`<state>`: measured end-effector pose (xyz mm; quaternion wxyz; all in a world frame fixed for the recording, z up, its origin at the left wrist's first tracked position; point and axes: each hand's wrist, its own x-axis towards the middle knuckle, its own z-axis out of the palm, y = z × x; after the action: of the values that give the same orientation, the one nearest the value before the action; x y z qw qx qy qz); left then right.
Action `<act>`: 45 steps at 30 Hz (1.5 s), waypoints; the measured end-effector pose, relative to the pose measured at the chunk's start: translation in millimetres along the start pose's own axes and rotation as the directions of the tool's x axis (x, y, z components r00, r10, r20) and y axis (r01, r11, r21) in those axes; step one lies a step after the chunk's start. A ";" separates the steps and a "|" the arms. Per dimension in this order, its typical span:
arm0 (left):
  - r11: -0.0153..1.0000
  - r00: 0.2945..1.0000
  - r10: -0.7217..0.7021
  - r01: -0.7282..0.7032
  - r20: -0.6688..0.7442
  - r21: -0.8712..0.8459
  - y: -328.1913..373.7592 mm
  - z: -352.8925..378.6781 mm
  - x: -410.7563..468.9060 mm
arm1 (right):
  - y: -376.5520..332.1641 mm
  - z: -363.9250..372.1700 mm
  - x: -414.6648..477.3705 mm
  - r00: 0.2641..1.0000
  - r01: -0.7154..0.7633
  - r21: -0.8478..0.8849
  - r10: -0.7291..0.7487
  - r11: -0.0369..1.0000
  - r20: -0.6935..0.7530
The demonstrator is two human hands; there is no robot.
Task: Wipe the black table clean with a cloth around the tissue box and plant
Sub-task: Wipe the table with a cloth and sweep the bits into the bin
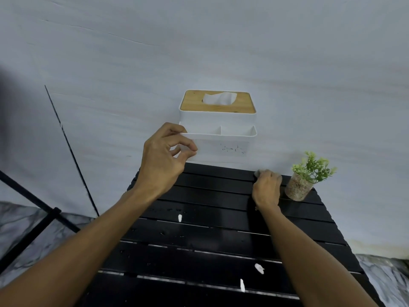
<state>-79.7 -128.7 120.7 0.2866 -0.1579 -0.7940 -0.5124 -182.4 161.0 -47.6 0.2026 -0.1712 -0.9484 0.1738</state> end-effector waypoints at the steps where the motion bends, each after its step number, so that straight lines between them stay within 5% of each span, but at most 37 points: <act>1: 1.000 1.000 0.004 -0.004 0.004 0.001 -2.1 -0.7 0.4 | -6.2 2.7 2.1 0.999 -0.030 -0.078 0.031 0.997 0.018; 7: 0.999 0.999 0.035 -0.035 0.010 0.004 -9.3 -3.5 3.6 | -40.8 15.7 2.6 0.982 -0.145 -0.210 0.167 0.967 0.090; 12: 1.000 1.000 0.025 -0.025 -0.005 -0.013 -8.0 -0.6 1.6 | -82.3 4.6 -36.8 0.944 0.253 0.099 -0.268 0.962 0.193; 16: 1.000 1.000 0.011 -0.012 -0.005 -0.015 -5.3 3.8 -3.6 | -93.2 -22.0 -74.8 0.655 0.517 0.408 -0.655 0.752 0.377; 20: 1.000 1.000 -0.022 0.022 0.017 -0.016 -5.6 15.6 -12.1 | -66.5 -45.6 -99.8 0.423 0.597 0.513 -0.785 0.617 0.453; 22: 0.999 0.999 -0.037 0.037 0.035 -0.021 -7.3 25.0 -17.9 | -50.1 -64.3 -109.8 0.366 0.608 0.559 -0.823 0.564 0.434; 25: 0.999 0.997 -0.038 0.039 0.066 -0.022 -11.3 40.7 -26.7 | -17.1 -89.8 -114.1 0.395 0.568 0.595 -0.823 0.569 0.409; 34: 0.998 0.986 -0.057 0.052 0.155 0.033 -47.7 89.5 -56.1 | 91.4 -130.0 -116.6 0.709 0.395 0.562 -0.630 0.727 0.317; 45: 0.994 0.981 -0.101 0.090 0.168 0.069 -79.6 116.5 -67.1 | 110.2 -136.5 -131.4 0.753 0.373 0.536 -0.584 0.758 0.302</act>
<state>-104.5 -54.3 -14.5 0.1970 -0.1543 -0.8377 -0.4854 19.1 241.7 -17.2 0.0484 0.1808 -0.9140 0.3599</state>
